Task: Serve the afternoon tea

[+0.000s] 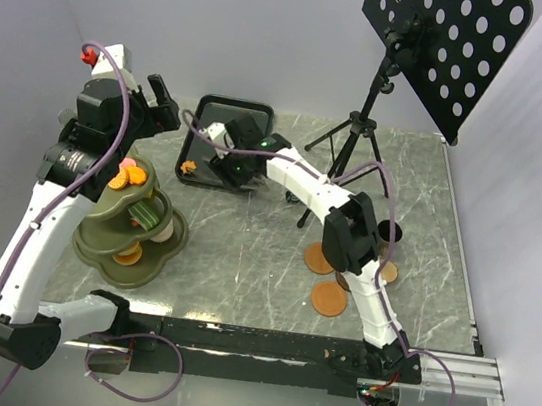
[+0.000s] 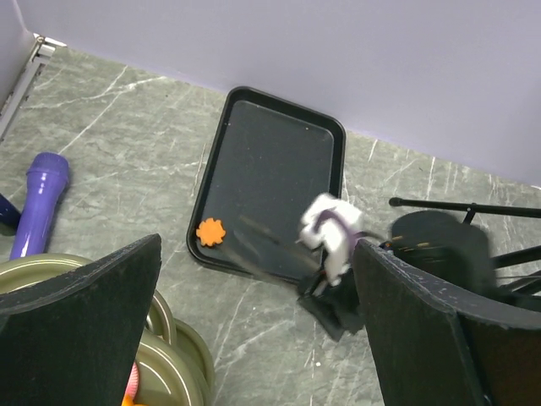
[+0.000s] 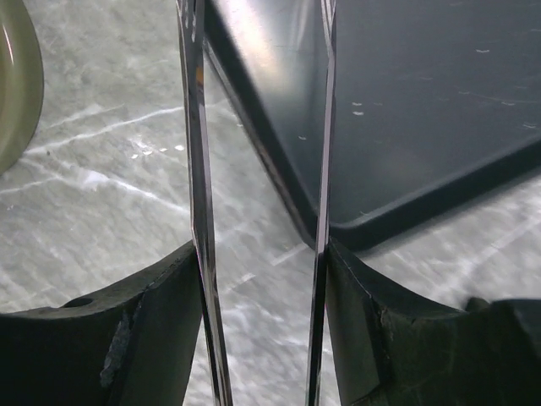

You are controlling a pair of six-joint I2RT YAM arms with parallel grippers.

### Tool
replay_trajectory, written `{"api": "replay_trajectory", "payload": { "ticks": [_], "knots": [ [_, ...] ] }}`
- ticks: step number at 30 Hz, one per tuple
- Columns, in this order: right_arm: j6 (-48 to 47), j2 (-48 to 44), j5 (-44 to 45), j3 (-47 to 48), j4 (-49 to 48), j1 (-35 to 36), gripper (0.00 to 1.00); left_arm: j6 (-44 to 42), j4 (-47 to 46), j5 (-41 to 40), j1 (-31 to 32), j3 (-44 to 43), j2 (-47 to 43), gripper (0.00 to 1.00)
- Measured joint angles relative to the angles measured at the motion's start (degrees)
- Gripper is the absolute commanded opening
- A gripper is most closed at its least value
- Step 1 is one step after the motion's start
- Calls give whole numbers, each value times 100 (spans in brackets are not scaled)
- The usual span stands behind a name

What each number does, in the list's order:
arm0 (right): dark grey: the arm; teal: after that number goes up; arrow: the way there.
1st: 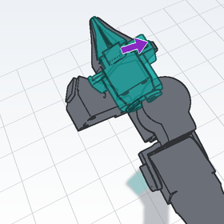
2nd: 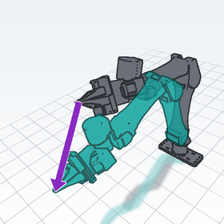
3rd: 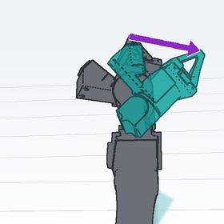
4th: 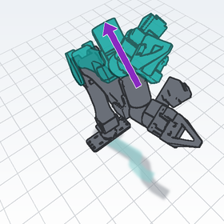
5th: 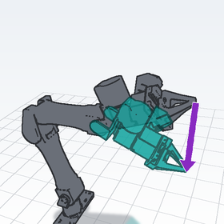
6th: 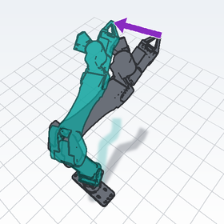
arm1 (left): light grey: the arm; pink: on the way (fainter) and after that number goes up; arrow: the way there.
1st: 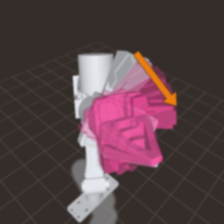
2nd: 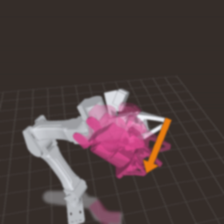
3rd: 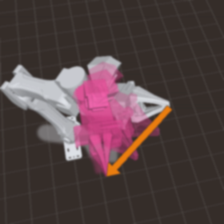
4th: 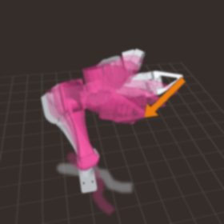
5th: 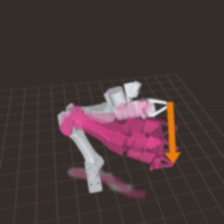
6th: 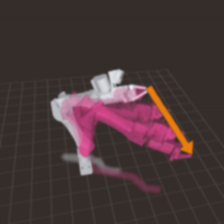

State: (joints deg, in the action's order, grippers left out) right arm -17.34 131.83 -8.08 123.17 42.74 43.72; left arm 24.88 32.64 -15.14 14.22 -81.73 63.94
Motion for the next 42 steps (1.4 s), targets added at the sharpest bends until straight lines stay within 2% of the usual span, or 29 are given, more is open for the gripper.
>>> {"api": "replay_trajectory", "payload": {
  "ticks": [28, 36, 42],
  "knots": [
    [-227, 417, 149, 219, -175, 216, 58, -168, -22, -79, 26, 369, -299, 100],
    [-358, 599, 448, 219, -299, 225, 55, -339, -20, -295, 229, 372, -459, 100],
    [-422, 820, 601, 219, -323, 225, 47, -437, -20, -391, 391, 372, -501, 100]
  ]
}}
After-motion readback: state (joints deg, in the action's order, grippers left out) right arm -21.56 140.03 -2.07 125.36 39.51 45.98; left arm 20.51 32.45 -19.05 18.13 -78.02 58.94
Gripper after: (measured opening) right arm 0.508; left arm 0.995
